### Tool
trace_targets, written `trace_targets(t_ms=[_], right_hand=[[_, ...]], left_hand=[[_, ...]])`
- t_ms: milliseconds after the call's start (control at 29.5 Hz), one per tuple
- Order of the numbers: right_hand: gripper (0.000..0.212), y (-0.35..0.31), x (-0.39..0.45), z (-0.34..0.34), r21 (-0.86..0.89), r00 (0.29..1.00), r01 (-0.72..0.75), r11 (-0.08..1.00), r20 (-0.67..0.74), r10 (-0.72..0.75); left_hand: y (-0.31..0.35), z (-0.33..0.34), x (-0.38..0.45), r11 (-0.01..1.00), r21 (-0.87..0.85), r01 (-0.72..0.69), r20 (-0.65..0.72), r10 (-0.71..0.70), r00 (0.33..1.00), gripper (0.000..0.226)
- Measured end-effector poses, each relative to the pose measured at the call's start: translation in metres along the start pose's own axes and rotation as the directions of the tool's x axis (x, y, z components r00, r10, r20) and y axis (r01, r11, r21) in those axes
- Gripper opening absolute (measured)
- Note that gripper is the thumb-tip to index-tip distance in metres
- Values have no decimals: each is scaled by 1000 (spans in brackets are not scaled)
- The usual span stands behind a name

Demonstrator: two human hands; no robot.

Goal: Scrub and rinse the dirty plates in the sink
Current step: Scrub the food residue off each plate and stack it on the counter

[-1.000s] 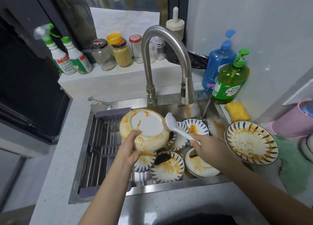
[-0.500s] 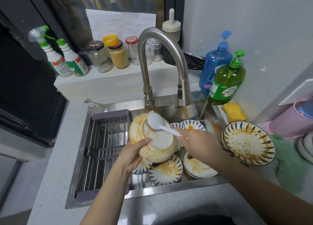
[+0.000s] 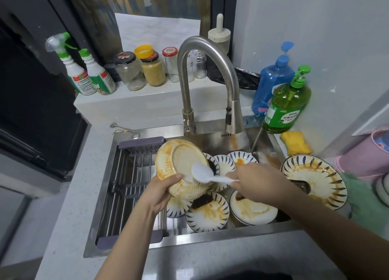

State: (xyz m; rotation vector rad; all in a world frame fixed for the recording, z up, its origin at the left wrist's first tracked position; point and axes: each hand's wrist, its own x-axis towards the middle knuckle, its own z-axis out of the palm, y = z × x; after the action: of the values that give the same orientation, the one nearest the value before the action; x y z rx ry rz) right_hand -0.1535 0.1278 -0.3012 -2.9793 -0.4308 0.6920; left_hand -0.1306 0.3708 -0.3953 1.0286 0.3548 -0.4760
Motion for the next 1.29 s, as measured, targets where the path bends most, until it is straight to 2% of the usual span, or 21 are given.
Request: trace_targets(t_ms=[68, 204, 306, 373, 407, 509, 611, 679, 713, 781, 849, 951, 1018, 1052, 1086, 1154, 1222, 1290], right_hand=[[28, -3, -2, 2, 11, 998, 61, 998, -3, -61], [29, 8, 11, 10, 145, 992, -63, 987, -101, 78], [27, 1, -4, 12, 94, 999, -13, 995, -47, 18], [29, -4, -9, 12, 106, 997, 37, 994, -75, -29], [30, -1, -5, 13, 132, 994, 28, 991, -106, -14], [29, 18, 3, 20, 149, 981, -119, 982, -133, 139], [28, 29, -12, 24, 87, 989, -131, 988, -52, 136], [28, 25, -20, 25, 167, 992, -92, 982, -66, 105], [27, 27, -22, 28, 211, 987, -97, 973, -104, 121], [26, 38, -21, 33, 182, 968, -166, 969, -156, 195], [26, 53, -25, 39, 178, 955, -244, 953, -124, 268], [31, 71, -47, 45, 325, 961, -241, 915, -52, 272], [34, 80, -65, 51, 487, 937, -258, 834, -85, 339], [36, 82, -66, 55, 542, 920, -258, 800, -115, 375], [38, 87, -73, 61, 586, 888, -275, 762, -149, 435], [40, 98, -85, 72, 664, 828, -289, 690, -189, 528], [40, 111, -98, 79, 738, 772, -273, 617, -214, 599], [39, 121, -106, 80, 785, 731, -245, 568, -235, 640]], left_hand=[[1, -2, -2, 998, 60, 20, 10, -20, 1000, 99], [2, -2, -2, 1000, -22, 19, 38, -18, 999, 102], [-2, 1, 0, 999, -40, 11, 28, -10, 1000, 105], [-5, 3, 3, 998, -60, 27, 35, -25, 999, 104], [-6, 7, 2, 997, -63, 41, 50, -38, 998, 102], [-9, 17, 3, 996, -41, 82, 69, -79, 994, 101], [-16, 30, 12, 992, -39, 118, 65, -116, 991, 103], [-19, 40, 14, 988, -48, 144, 84, -140, 987, 102], [-21, 47, 15, 985, -53, 166, 104, -160, 982, 101], [-25, 61, 17, 979, -56, 194, 129, -185, 974, 96], [-27, 71, 19, 979, -38, 201, 124, -195, 973, 84], [-27, 89, 27, 974, 94, 205, 135, -217, 967, 73], [-28, 107, 33, 934, 307, 184, 111, -227, 968, 55], [-25, 110, 34, 879, 456, 141, 86, -201, 976, 54], [-25, 120, 34, 771, 631, 83, 83, -173, 981, 51], [-27, 138, 34, 467, 881, -74, 146, -120, 982, 31], [-31, 162, 32, 121, 963, -241, 252, -89, 964, 9], [-36, 183, 30, -159, 910, -384, 378, -66, 923, 5]])
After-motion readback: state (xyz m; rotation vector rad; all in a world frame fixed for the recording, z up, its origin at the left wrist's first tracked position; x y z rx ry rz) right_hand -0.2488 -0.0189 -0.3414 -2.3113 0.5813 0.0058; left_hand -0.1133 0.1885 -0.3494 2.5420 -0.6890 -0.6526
